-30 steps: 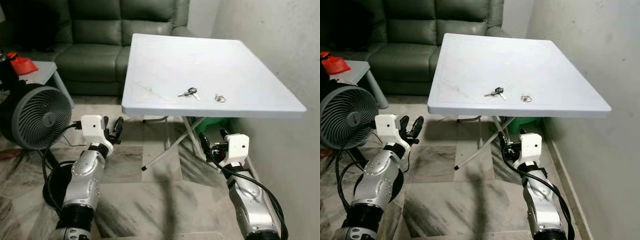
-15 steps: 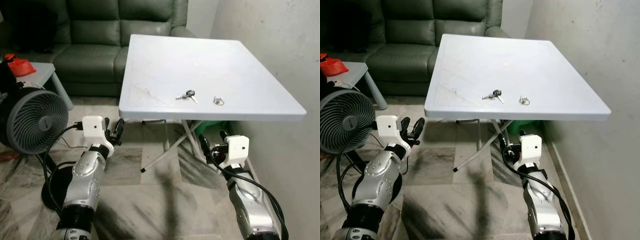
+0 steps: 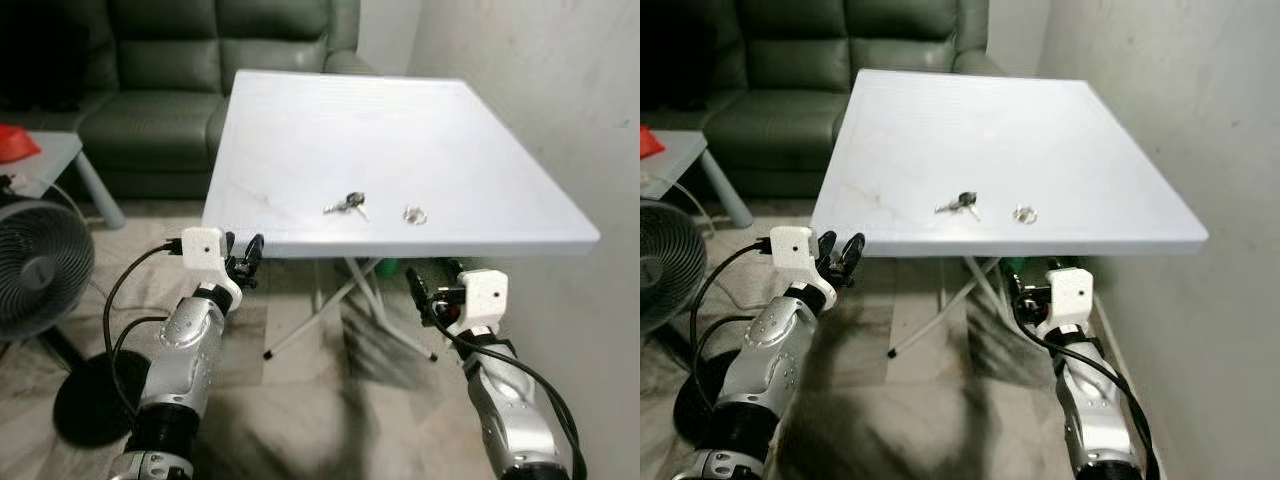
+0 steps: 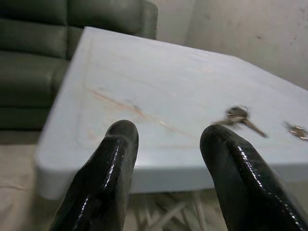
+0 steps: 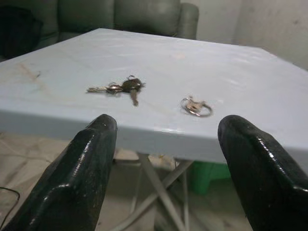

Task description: Hang keys on a hook

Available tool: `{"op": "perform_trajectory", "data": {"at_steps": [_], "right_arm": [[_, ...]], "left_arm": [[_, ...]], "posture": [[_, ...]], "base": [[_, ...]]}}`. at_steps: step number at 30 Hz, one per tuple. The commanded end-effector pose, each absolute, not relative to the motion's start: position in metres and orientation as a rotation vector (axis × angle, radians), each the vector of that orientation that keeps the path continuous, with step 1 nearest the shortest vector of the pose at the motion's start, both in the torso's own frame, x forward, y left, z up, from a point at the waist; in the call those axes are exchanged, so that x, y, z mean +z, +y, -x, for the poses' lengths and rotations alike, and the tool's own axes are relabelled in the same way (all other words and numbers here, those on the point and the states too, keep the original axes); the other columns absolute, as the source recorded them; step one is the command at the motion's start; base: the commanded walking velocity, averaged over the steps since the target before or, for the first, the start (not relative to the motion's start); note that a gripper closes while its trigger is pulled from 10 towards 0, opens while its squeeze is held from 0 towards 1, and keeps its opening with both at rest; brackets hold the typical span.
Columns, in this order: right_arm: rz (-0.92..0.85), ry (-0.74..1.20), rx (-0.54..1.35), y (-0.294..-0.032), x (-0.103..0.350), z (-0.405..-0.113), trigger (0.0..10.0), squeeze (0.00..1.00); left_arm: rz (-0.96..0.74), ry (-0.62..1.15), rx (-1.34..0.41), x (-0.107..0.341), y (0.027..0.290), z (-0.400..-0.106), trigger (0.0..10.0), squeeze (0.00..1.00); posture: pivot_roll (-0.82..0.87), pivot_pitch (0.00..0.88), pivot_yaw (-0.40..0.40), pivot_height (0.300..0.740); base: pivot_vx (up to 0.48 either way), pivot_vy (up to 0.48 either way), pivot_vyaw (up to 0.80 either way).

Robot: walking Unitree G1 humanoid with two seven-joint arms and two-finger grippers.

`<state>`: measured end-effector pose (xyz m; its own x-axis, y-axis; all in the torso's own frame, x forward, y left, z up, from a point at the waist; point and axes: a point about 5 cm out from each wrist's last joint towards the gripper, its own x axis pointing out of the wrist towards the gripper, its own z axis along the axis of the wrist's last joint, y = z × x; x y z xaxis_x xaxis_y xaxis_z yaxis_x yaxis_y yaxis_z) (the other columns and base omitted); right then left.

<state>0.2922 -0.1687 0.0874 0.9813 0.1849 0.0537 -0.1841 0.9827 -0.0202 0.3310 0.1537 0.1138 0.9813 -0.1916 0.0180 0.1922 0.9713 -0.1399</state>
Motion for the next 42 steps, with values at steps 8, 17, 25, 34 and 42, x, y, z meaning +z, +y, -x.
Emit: {"op": "perform_trajectory", "data": {"at_steps": [8, 17, 25, 34, 42], "right_arm": [[0.018, -0.054, 0.215, -0.16, 0.089, -0.293, 10.0, 0.0], [0.002, -0.058, 0.205, -0.161, 0.089, -0.292, 10.0, 0.0], [0.003, -0.059, 0.204, -0.161, 0.09, -0.293, 10.0, 0.0], [0.009, -0.061, 0.204, -0.162, 0.091, -0.294, 10.0, 0.0], [0.115, -0.064, 0.225, -0.178, 0.097, -0.301, 10.0, 0.0]], "left_arm": [[0.133, -0.002, -0.186, 0.114, 0.158, -0.33, 10.0, 0.0], [0.131, -0.002, -0.18, 0.115, 0.159, -0.33, 10.0, 0.0], [0.129, -0.002, -0.175, 0.115, 0.16, -0.33, 10.0, 0.0], [0.132, -0.006, -0.17, 0.116, 0.16, -0.33, 10.0, 0.0], [0.05, -0.061, -0.315, 0.12, 0.134, -0.32, 10.0, 0.0]], "posture": [[-0.03, 0.041, -0.036, 0.74], [-0.03, 0.053, -0.037, 0.74], [-0.03, 0.059, -0.04, 0.74], [-0.03, 0.061, -0.045, 0.74], [-0.03, 0.066, -0.048, 0.74]], "base": [[0.301, 0.0, 0.47], [0.302, 0.0, 0.0], [0.3, 0.0, 0.0], [0.3, 0.0, 0.0], [0.0, 0.0, 0.0]]}}
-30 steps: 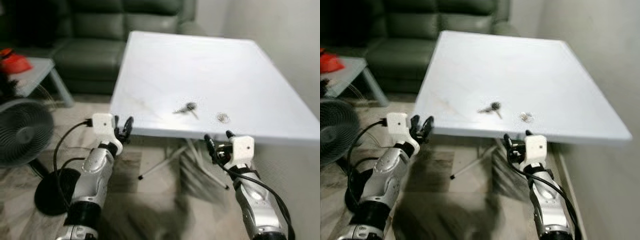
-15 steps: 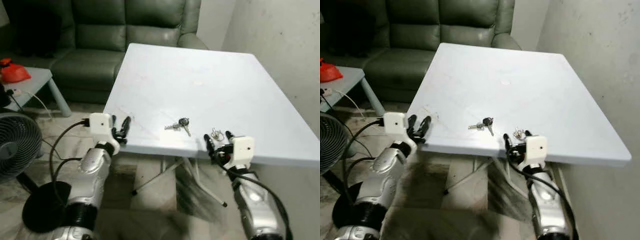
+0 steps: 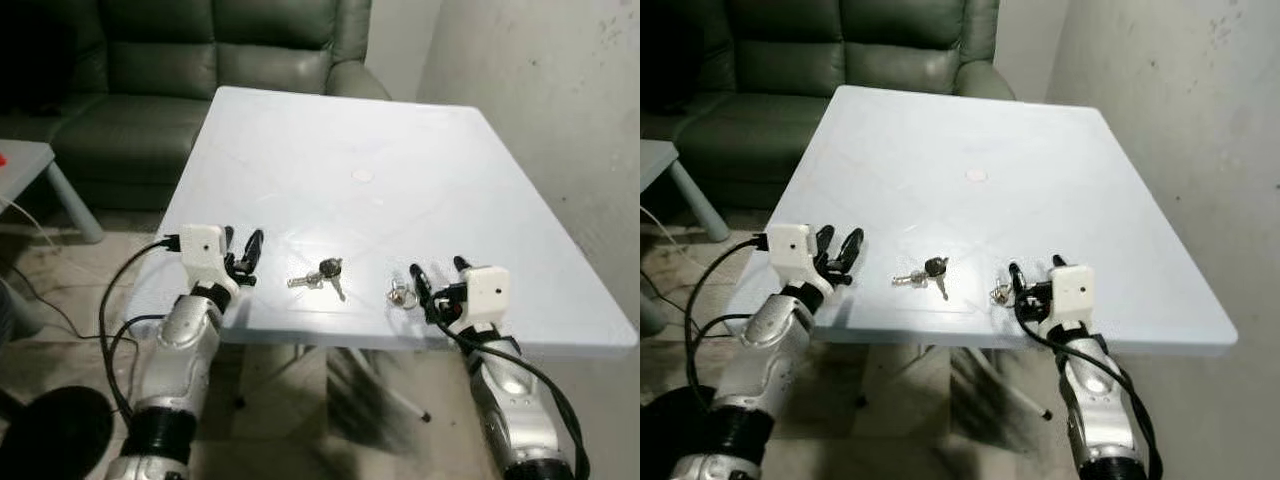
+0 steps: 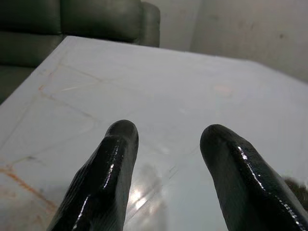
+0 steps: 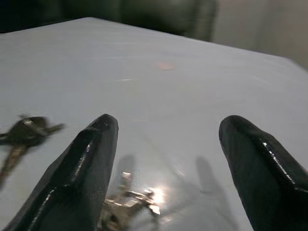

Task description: Hang keys on a hook

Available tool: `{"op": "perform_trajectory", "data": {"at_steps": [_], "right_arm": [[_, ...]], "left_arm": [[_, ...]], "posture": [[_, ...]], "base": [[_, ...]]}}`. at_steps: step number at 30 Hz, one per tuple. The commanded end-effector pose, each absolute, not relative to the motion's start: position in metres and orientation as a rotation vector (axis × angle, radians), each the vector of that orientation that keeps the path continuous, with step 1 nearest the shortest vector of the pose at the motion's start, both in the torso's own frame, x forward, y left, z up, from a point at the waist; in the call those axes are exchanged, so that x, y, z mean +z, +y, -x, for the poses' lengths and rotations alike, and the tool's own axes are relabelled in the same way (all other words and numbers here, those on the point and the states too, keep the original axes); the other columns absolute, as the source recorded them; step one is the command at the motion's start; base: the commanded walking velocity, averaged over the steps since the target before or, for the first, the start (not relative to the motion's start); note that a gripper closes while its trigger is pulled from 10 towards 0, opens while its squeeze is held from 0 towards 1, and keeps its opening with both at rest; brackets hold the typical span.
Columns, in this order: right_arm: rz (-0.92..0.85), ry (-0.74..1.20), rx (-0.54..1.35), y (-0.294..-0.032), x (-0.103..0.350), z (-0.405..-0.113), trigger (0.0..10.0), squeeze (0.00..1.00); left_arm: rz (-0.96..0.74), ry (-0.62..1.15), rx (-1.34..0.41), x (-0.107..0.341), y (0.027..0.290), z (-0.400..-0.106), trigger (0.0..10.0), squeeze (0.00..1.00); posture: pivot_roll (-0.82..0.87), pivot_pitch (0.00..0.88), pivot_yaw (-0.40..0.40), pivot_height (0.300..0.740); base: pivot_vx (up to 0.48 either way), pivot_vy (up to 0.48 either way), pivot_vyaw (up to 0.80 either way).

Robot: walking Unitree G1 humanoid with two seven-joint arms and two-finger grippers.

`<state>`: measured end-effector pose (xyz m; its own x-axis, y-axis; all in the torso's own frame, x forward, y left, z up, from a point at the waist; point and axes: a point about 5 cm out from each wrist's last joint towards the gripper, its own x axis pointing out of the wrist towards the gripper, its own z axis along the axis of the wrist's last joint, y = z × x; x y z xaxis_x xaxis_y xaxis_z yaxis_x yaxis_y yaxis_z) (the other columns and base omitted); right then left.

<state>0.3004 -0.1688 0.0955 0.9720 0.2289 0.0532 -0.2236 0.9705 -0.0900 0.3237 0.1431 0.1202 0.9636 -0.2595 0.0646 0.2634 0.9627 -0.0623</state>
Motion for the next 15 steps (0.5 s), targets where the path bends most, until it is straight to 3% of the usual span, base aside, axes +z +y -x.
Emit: {"op": "perform_trajectory", "data": {"at_steps": [1, 15], "right_arm": [[0.125, -0.065, 0.233, -0.18, 0.098, -0.302, 10.0, 0.0], [0.238, -0.003, 0.495, -0.187, 0.106, -0.31, 10.0, 0.0]], "left_arm": [[0.044, -0.065, -0.333, 0.12, 0.13, -0.319, 10.0, 0.0], [-0.006, -0.077, -0.519, 0.114, 0.087, -0.298, 10.0, 0.0]], "posture": [[-0.03, 0.067, -0.049, 0.74], [-0.03, 0.073, -0.059, 0.74]], "base": [[0.0, 0.0, 0.0], [0.0, 0.0, 0.0]]}}
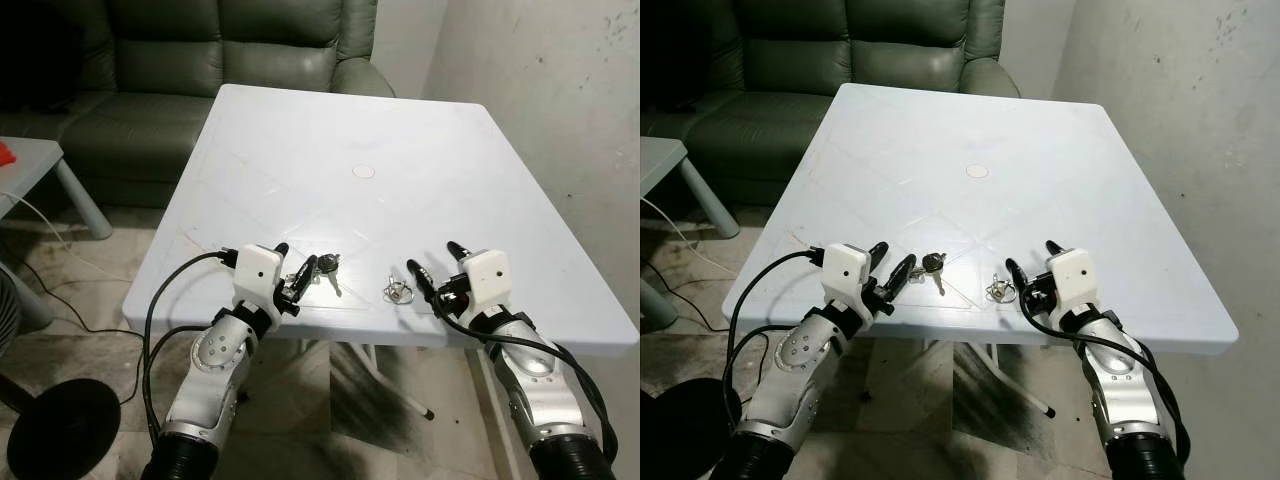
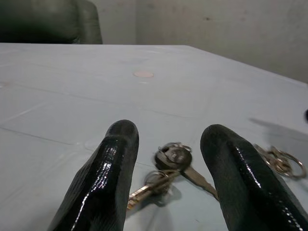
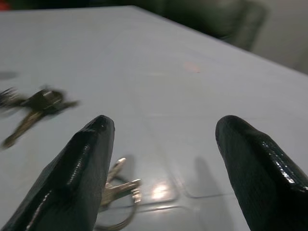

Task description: Hang keys on a hook

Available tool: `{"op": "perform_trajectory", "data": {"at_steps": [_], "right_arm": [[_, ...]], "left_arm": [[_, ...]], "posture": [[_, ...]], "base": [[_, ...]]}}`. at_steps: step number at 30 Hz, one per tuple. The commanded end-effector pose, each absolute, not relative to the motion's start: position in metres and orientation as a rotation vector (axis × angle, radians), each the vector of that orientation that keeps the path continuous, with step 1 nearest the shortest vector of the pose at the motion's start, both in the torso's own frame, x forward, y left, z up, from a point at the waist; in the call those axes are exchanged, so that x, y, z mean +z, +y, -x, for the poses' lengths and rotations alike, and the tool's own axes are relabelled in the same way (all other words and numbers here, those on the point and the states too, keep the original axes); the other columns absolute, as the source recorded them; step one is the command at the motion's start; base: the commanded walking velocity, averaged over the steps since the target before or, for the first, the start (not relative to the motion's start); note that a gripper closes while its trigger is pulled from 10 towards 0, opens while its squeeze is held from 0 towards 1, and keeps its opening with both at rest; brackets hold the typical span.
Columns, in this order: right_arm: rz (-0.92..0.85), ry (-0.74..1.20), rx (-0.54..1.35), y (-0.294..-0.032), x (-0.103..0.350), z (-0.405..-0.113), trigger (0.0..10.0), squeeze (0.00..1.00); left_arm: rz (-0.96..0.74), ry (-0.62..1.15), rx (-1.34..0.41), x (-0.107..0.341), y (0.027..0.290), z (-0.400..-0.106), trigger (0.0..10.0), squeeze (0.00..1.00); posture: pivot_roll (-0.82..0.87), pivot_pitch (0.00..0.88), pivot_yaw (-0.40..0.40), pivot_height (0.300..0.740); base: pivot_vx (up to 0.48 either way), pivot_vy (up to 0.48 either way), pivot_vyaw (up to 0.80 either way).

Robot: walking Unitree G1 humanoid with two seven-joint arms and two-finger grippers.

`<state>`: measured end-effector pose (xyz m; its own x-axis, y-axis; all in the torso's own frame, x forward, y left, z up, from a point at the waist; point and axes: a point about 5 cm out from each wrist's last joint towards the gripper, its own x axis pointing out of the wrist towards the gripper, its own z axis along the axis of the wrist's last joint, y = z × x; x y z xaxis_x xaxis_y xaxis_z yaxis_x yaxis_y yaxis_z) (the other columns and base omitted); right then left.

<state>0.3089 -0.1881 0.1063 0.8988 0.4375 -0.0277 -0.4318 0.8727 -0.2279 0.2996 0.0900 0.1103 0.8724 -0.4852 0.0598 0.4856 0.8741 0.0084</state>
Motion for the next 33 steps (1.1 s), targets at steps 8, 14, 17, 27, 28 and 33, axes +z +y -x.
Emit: {"op": "perform_trajectory", "data": {"at_steps": [8, 14, 17, 27, 28, 33], "right_arm": [[0.266, 0.068, 0.595, -0.183, 0.094, -0.306, 10.0, 0.0], [0.266, 0.094, 0.624, -0.173, 0.085, -0.303, 10.0, 0.0], [0.253, 0.103, 0.633, -0.167, 0.082, -0.304, 9.6, 0.0], [0.228, 0.087, 0.649, -0.155, 0.082, -0.306, 4.7, 0.0], [0.226, 0.085, 0.648, -0.155, 0.082, -0.306, 2.2, 0.0], [0.226, 0.072, 0.622, -0.155, 0.084, -0.31, 1.8, 0.0]], "left_arm": [[-0.003, -0.078, -0.54, 0.113, 0.081, -0.293, 10.0, 0.0], [0.001, -0.076, -0.547, 0.113, 0.079, -0.291, 10.0, 0.0], [0.003, -0.075, -0.55, 0.113, 0.078, -0.289, 10.0, 0.0], [0.022, -0.052, -0.569, 0.107, 0.069, -0.277, 10.0, 0.0], [0.023, -0.051, -0.568, 0.107, 0.069, -0.276, 10.0, 0.0], [0.028, -0.051, -0.559, 0.107, 0.069, -0.276, 10.0, 0.0]], "posture": [[-0.03, 0.075, -0.064, 0.74], [-0.02, 0.081, -0.066, 0.74], [-0.02, 0.081, -0.066, 0.74], [0.0, 0.098, -0.072, 0.74], [0.0, 0.103, -0.076, 0.74], [0.0, 0.106, -0.077, 0.74]], "base": [[0.0, 0.0, 0.0], [0.0, 0.0, 0.0], [0.0, 0.0, 0.0], [0.0, 0.0, 0.0], [0.0, 0.0, 0.0], [0.0, 0.0, 0.0]]}}
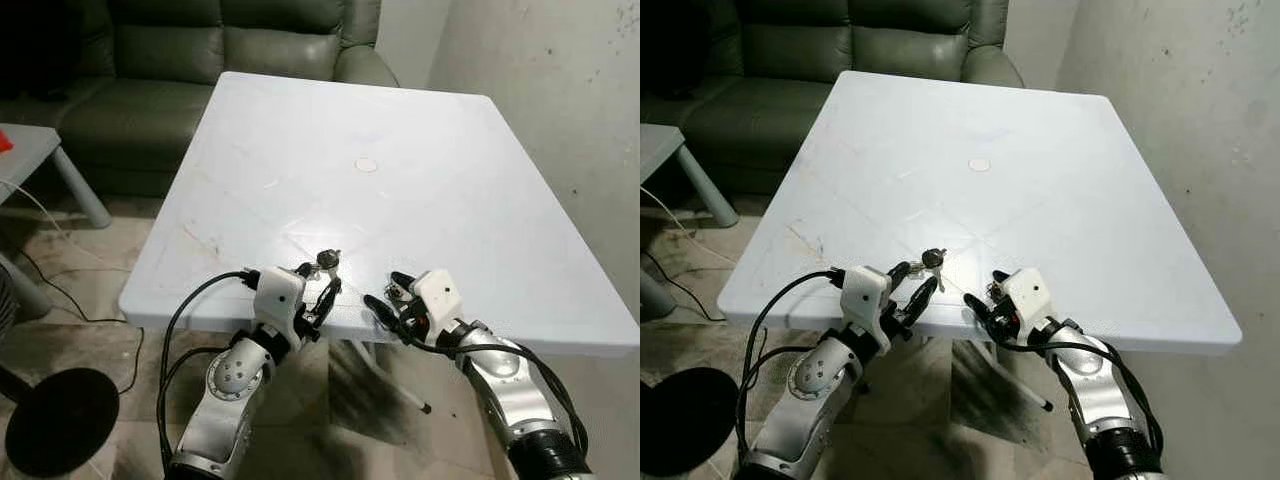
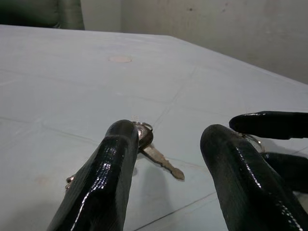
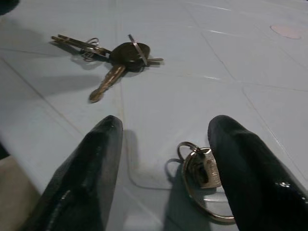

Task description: Hang keys on a hook

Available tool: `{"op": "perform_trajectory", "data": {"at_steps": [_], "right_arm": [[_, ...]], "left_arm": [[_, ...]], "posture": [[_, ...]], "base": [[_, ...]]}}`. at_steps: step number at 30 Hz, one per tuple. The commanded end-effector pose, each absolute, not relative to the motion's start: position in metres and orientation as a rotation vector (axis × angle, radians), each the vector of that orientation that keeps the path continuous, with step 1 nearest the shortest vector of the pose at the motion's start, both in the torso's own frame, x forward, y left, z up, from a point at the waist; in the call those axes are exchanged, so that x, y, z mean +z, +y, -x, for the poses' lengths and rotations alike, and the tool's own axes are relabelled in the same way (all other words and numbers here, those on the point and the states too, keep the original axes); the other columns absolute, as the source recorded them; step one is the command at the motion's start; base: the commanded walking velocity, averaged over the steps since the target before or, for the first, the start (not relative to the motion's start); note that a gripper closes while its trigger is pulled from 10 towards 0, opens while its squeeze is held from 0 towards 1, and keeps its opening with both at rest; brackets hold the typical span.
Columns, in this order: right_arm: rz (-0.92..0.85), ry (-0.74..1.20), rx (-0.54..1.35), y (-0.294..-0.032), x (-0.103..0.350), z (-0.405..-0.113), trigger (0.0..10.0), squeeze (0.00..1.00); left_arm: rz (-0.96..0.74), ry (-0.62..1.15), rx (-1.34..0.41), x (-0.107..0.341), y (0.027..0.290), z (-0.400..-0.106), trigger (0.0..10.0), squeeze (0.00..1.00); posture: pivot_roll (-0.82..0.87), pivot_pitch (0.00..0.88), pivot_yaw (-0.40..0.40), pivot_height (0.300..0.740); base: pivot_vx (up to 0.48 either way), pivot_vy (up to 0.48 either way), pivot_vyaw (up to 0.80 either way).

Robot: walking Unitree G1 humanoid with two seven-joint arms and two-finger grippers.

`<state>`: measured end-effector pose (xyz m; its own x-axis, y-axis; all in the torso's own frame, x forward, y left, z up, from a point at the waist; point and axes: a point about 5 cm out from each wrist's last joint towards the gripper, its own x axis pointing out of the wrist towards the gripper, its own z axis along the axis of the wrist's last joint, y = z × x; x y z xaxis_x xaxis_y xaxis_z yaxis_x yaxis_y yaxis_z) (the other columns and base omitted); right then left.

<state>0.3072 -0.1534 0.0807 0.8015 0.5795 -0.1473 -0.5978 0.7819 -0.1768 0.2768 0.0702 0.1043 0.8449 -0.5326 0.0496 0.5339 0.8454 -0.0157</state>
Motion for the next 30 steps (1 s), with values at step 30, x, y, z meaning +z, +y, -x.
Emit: {"op": "perform_trajectory", "data": {"at_steps": [30], "right_arm": [[0.262, 0.094, 0.626, -0.172, 0.087, -0.316, 0.0, 0.0]], "left_arm": [[0.047, -0.051, -0.537, 0.113, 0.074, -0.277, 10.0, 0.0]], "posture": [[0.02, 0.11, -0.076, 0.74]], "base": [[0.0, 0.0, 0.0]]}}
